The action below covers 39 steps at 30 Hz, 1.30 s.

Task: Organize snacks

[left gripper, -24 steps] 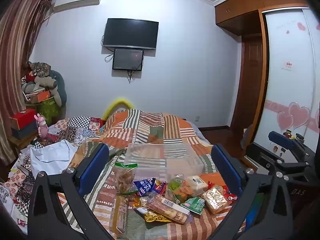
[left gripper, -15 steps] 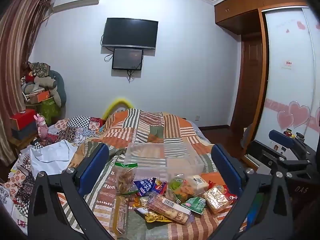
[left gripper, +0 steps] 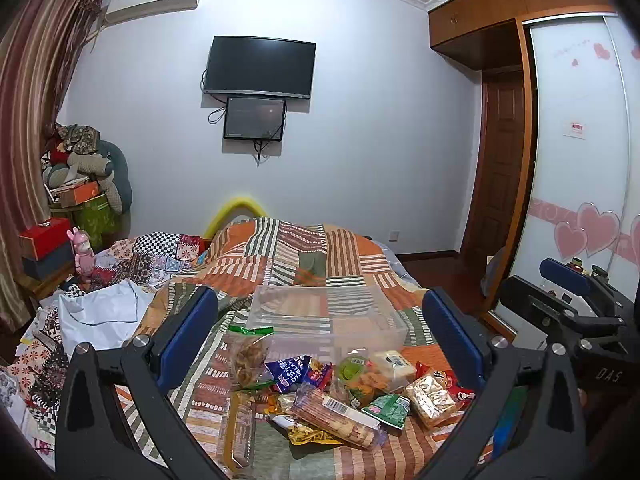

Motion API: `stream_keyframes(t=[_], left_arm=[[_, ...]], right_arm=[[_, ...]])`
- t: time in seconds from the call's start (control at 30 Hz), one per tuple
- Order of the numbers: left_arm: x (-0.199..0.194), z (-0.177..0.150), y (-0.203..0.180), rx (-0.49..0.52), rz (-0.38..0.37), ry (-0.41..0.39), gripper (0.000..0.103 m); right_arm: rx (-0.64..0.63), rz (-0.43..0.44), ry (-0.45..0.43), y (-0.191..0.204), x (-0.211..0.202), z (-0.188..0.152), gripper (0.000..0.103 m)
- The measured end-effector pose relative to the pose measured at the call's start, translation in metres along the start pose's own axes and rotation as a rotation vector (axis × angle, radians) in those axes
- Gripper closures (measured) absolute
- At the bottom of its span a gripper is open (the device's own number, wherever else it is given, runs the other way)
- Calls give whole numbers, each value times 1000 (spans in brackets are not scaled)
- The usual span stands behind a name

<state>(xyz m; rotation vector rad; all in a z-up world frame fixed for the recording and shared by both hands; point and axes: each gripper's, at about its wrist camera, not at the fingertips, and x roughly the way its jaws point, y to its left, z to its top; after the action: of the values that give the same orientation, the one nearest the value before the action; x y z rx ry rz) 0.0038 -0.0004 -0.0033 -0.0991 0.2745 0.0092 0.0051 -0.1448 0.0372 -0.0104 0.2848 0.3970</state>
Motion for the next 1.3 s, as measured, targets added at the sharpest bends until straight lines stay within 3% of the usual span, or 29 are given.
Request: stream_keyframes(t=[1.3], left_arm=[[-3,2,0,-5,-5,4,0]], right_arm=[[13,7,-7,2,-4,3,0]])
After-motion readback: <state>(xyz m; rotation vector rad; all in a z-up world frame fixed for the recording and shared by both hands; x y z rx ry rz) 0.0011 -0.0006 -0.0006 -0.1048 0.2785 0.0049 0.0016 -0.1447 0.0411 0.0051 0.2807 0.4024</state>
